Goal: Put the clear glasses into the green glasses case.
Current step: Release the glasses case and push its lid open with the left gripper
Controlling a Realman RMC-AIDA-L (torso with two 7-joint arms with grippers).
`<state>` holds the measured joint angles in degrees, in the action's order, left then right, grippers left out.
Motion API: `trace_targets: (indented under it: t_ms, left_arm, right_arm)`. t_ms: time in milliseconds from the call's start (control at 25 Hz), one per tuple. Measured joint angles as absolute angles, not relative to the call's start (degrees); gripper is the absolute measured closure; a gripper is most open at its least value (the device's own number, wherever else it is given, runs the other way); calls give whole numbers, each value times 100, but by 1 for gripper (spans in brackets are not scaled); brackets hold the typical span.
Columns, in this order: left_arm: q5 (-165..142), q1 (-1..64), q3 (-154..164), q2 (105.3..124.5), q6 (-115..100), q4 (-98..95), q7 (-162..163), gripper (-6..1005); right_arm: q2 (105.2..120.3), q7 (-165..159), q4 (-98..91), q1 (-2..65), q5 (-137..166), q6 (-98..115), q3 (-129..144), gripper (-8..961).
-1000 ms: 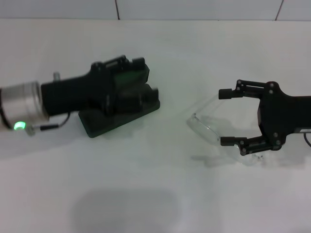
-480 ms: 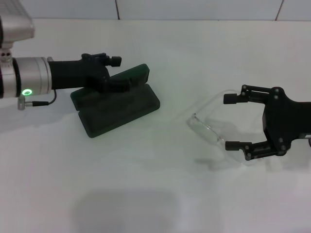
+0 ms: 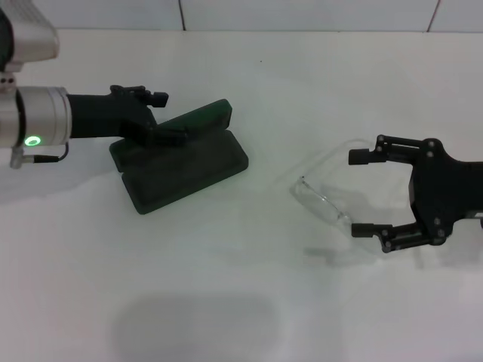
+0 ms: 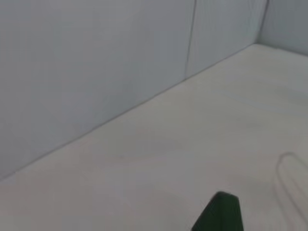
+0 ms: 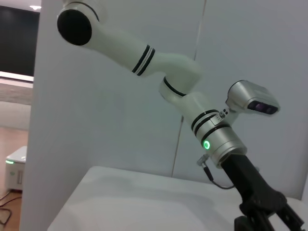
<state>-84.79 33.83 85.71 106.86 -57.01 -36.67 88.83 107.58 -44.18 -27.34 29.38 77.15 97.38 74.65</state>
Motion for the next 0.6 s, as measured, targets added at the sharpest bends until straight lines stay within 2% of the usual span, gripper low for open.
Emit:
trace_targets:
  t_ms: [40, 200, 280, 400, 600]
  left_arm:
    - [-8700, 3345, 8457, 10736, -5706, -3754, 8938, 125]
    - [-10297, 3051, 7652, 11225, -5750, -4558, 9450, 129]
    - [-10759, 2992, 7540, 11380, -5760, -4774, 9617, 131]
    - [-11063, 2975, 7511, 11485, -5791, -4926, 9749, 135]
    - [-11093, 2987, 7500, 11498, -5840, -4936, 9761, 140]
  right_arm:
    - [10762, -4418, -2737, 2945, 7741, 9738, 7462, 101]
    - [10778, -4416, -2751, 2969, 7833, 9736, 7449, 101]
    - [10779, -4416, -2751, 2978, 7833, 9735, 7448, 101]
    - [10781, -4411, -2806, 2982, 7837, 9734, 7445, 102]
    - [10783, -4406, -2814, 2981, 7840, 9728, 7459, 102]
